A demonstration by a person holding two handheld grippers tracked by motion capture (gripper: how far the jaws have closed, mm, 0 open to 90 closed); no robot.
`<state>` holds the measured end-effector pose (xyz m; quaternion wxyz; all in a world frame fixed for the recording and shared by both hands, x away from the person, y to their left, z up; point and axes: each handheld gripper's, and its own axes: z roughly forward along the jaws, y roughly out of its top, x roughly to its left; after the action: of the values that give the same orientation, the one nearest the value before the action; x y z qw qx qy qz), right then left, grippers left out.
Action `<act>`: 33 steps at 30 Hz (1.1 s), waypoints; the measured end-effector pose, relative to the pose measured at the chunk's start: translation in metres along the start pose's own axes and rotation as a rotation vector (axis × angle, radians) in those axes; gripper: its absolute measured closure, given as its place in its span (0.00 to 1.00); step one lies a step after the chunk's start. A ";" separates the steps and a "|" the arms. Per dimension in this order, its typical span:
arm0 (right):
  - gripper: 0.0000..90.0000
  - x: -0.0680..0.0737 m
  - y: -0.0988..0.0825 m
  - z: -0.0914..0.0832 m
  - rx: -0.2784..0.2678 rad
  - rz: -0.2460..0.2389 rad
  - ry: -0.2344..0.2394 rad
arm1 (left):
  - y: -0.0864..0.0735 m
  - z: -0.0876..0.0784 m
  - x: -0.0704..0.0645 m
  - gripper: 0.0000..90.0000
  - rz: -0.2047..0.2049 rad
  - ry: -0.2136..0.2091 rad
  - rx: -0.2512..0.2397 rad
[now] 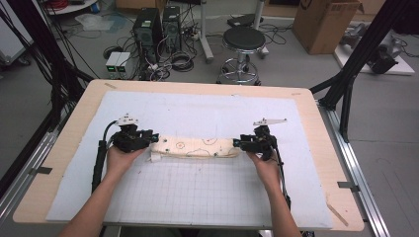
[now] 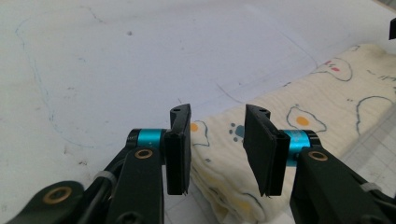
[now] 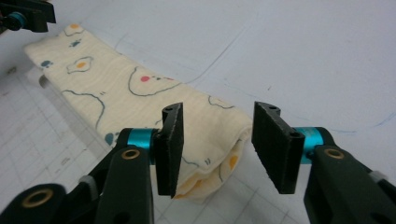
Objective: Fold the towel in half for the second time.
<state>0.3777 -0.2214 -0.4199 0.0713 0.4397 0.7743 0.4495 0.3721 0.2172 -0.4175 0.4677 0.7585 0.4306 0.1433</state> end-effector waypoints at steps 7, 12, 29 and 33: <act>0.46 0.006 0.002 -0.006 -0.025 -0.024 0.013 | 0.003 -0.007 -0.005 0.63 0.016 -0.028 -0.023; 0.40 0.011 0.003 -0.008 -0.026 -0.050 0.009 | 0.002 -0.012 -0.008 0.60 0.028 -0.045 -0.034; 0.29 0.016 -0.003 -0.013 -0.024 -0.062 0.012 | -0.002 -0.022 -0.012 0.50 0.040 -0.062 -0.050; 0.28 0.017 -0.005 -0.015 -0.025 -0.059 0.009 | -0.004 -0.025 -0.014 0.49 0.047 -0.065 -0.049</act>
<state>0.3567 -0.2197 -0.4098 0.0863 0.4138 0.7815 0.4590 0.3467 0.2217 -0.4054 0.4965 0.7608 0.3938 0.1401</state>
